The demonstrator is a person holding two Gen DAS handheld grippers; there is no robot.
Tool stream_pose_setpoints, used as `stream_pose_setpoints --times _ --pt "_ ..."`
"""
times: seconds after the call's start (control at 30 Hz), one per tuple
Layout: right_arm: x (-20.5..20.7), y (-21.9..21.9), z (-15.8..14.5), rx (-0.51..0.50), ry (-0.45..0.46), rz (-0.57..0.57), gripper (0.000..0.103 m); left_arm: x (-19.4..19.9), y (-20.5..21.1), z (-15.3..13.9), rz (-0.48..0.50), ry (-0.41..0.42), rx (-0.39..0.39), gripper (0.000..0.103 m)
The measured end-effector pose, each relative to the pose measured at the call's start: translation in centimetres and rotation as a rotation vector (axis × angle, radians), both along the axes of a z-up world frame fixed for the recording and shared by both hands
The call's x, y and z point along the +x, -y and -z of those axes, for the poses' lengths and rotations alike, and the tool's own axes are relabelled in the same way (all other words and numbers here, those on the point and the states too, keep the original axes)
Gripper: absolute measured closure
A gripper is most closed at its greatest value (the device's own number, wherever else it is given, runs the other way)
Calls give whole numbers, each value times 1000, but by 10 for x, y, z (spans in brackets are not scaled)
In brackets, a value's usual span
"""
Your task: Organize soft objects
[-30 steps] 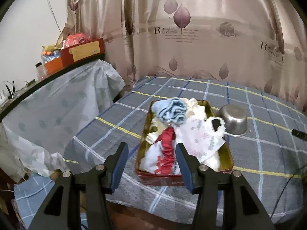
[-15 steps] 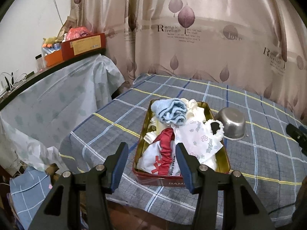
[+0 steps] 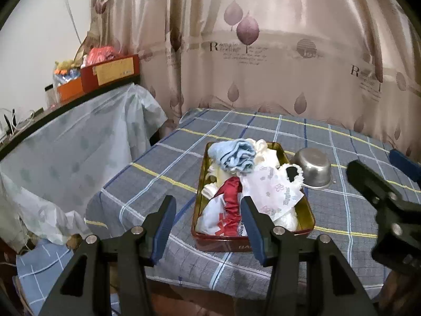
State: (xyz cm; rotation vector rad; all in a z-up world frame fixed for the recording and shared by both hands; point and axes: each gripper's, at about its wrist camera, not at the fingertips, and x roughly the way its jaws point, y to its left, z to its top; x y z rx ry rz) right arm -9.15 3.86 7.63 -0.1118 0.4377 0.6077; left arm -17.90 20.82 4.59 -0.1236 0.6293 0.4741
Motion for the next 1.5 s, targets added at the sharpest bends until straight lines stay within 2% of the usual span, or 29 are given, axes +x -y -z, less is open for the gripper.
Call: stream_pose_setpoints --times 0.17,1.07,1.5 --pt "-10 -2 -4 -7 27 9 1 -5 -13 1 -19 10 -58 51" --pt "-12 -15 -6 -25 35 -8 1 -10 -25 0 -57 34 -81 51" --pt "-10 -13 -3 -22 25 -16 1 -9 -29 0 -40 42 -126 51"
